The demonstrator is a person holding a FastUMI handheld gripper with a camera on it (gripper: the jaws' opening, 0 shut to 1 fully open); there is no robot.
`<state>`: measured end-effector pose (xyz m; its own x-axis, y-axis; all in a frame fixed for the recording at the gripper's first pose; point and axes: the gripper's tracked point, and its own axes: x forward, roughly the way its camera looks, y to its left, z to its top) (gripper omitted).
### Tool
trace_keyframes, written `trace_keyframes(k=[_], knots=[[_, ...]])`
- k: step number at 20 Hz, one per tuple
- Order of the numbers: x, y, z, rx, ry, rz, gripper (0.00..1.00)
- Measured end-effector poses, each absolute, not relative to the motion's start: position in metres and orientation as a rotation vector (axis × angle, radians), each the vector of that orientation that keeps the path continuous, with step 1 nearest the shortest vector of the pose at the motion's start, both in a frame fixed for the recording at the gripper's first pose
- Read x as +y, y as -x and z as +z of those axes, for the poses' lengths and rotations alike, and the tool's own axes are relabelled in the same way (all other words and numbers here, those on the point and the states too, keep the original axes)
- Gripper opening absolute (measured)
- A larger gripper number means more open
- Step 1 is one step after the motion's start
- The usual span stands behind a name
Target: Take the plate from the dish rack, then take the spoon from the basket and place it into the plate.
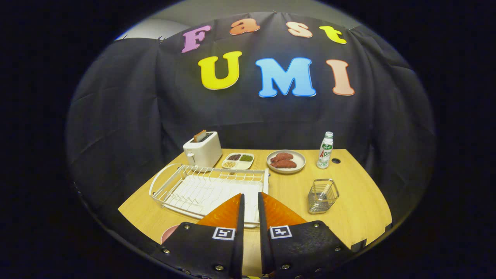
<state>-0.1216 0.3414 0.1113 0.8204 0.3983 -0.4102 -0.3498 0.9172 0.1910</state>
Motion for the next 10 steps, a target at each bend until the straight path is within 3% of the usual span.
trace_keyframes(k=[10], knots=[[0.253, 0.075, 0.266, 0.177, -0.148, 0.359, 0.18]])
